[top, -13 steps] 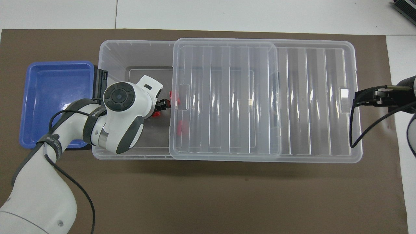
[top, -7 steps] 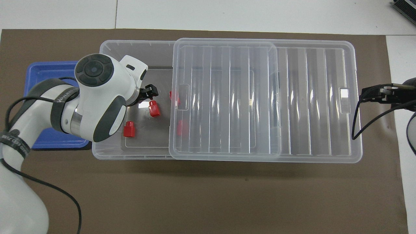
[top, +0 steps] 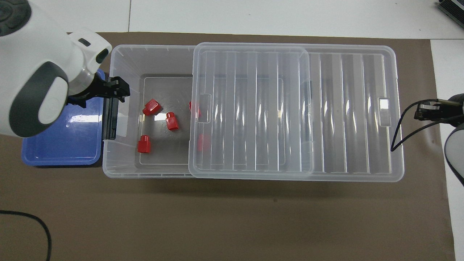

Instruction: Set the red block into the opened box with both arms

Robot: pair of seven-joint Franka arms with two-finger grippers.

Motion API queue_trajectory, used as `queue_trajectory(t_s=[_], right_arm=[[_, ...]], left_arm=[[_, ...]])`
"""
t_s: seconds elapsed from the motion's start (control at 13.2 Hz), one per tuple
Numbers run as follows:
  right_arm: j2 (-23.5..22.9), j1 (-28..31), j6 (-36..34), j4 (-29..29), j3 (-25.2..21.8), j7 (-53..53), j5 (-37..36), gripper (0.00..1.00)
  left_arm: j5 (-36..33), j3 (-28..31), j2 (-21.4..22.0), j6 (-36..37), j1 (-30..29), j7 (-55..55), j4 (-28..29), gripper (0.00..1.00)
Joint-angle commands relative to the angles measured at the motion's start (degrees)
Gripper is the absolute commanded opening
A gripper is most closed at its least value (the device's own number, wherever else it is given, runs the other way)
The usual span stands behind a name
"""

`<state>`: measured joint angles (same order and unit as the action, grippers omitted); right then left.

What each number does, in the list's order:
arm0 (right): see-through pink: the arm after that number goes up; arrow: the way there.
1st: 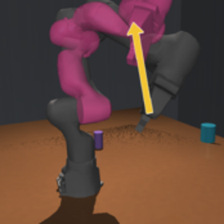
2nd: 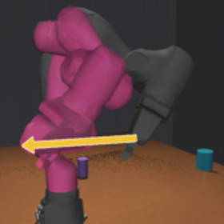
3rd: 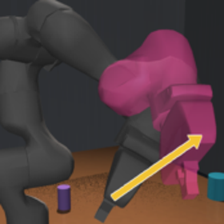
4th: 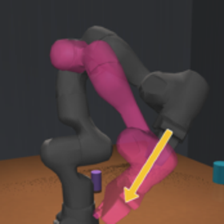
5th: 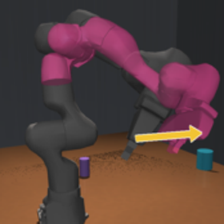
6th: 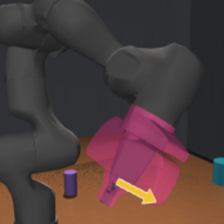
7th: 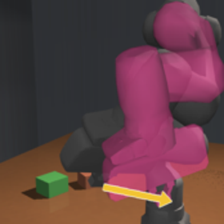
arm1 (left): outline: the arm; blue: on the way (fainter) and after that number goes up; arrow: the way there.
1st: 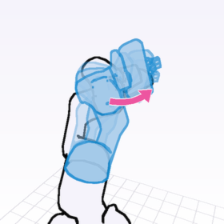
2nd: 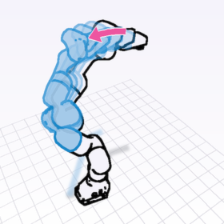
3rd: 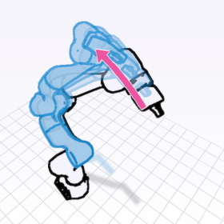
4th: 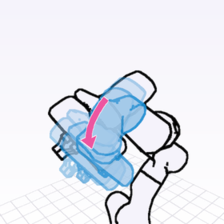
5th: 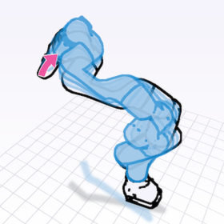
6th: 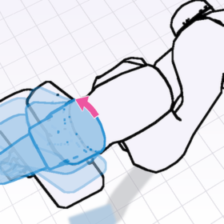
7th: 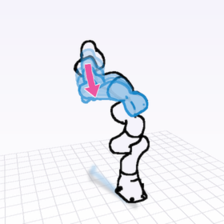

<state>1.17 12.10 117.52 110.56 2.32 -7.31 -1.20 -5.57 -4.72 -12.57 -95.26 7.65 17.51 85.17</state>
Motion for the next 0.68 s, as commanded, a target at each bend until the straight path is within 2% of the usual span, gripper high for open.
queue_trajectory(t_s=[0.0, 0.23, 0.3, 0.61], right_arm=[[-0.2, 1.2, 2.5, 1.8, 0.3, 1.7, 1.1, 0.00], [-0.9, 1.0, 3.3, 1.8, 0.3, 1.5, 1.1, 0.00], [-0.9, 0.6, 3.7, 1.8, 0.3, 1.5, 1.1, 0.00], [-1.2, 0.5, 3.5, 3.1, 0.4, 1.5, 1.1, 0.00]], left_arm=[[1.1, -0.1, 2.6, 1.8, -8.1, -15.3, -0.1, 1.00], [1.0, -0.1, 4.7, 0.5, -12.7, -25.3, 1.8, 1.00], [1.0, -0.1, 6.1, -0.8, -12.8, -25.6, 3.8, 1.00], [1.0, 0.1, 7.4, -0.3, -13.0, -25.6, 4.7, 1.00]])
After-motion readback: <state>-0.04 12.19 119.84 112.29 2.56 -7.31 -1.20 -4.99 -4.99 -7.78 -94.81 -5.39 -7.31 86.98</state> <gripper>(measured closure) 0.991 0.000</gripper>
